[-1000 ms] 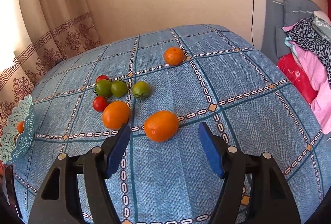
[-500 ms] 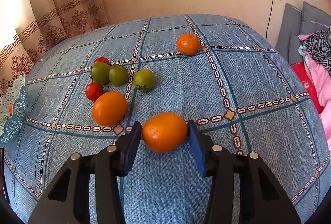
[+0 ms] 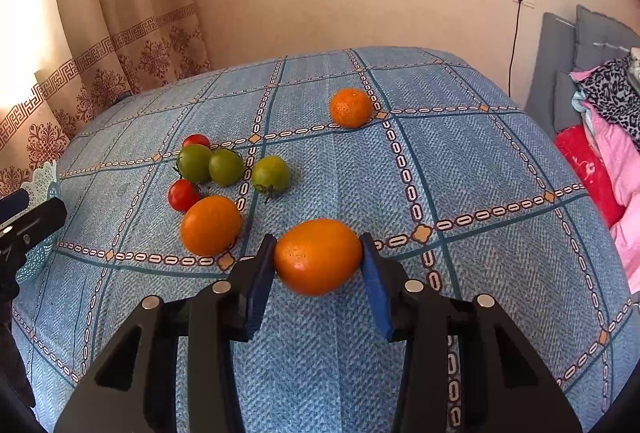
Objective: Organize fruits
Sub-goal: 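Grasp an orange with the left tool while the right tool holds its orange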
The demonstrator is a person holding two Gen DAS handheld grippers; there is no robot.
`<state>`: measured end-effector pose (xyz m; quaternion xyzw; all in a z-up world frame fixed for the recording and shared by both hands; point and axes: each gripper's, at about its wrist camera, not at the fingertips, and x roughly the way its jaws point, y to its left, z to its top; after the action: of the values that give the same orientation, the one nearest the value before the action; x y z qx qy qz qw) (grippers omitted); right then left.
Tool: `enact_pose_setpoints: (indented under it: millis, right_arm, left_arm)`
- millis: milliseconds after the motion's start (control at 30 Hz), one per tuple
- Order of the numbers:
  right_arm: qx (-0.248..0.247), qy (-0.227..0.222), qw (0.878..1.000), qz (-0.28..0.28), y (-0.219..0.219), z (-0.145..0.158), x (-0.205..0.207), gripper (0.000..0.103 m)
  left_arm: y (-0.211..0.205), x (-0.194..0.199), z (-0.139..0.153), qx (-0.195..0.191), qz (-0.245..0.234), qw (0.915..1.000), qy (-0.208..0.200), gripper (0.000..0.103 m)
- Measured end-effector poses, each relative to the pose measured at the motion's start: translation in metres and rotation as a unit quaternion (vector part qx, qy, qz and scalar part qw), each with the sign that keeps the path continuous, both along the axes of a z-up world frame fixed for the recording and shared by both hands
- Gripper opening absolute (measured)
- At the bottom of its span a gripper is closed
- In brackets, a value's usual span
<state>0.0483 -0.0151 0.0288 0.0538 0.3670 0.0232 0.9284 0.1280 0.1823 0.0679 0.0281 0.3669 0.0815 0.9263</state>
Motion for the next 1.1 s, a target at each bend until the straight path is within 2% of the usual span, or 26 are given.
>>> enact_pose_setpoints:
  millis: [133,333,533,600,733,1000,1100]
  right_arm:
    - [0.004,-0.016,1.000,-0.026,-0.013,0.007,-0.007,0.042]
    - [0.013,-0.015,0.998,-0.061,-0.035,0.007,-0.006,0.042]
    - [0.029,-0.016,0.997,-0.075,-0.046,0.007,-0.005,0.042]
    - [0.031,-0.014,0.996,-0.076,-0.047,0.006,-0.004,0.042]
    - [0.039,-0.011,0.996,-0.081,-0.050,0.004,-0.002,0.042]
    - [0.046,-0.009,0.995,-0.093,-0.057,0.001,-0.002,0.042]
    - [0.043,-0.009,0.995,-0.092,-0.055,0.001,-0.002,0.042]
  left_arm:
    - [-0.019,0.009,-0.007,0.001,-0.028,0.9996,0.008,0.100]
    - [-0.047,0.025,-0.022,-0.025,-0.079,0.9962,0.029,0.100]
    - [-0.071,0.040,-0.036,-0.020,-0.096,0.9943,0.042,0.099]
    - [-0.077,0.046,-0.039,-0.021,-0.102,0.9934,0.048,0.093]
    - [-0.089,0.054,-0.046,-0.021,-0.115,0.9913,0.060,0.087]
    - [-0.101,0.069,-0.063,-0.034,-0.126,0.9873,0.090,0.057]
    - [-0.103,0.071,-0.068,-0.038,-0.129,0.9862,0.096,0.050]
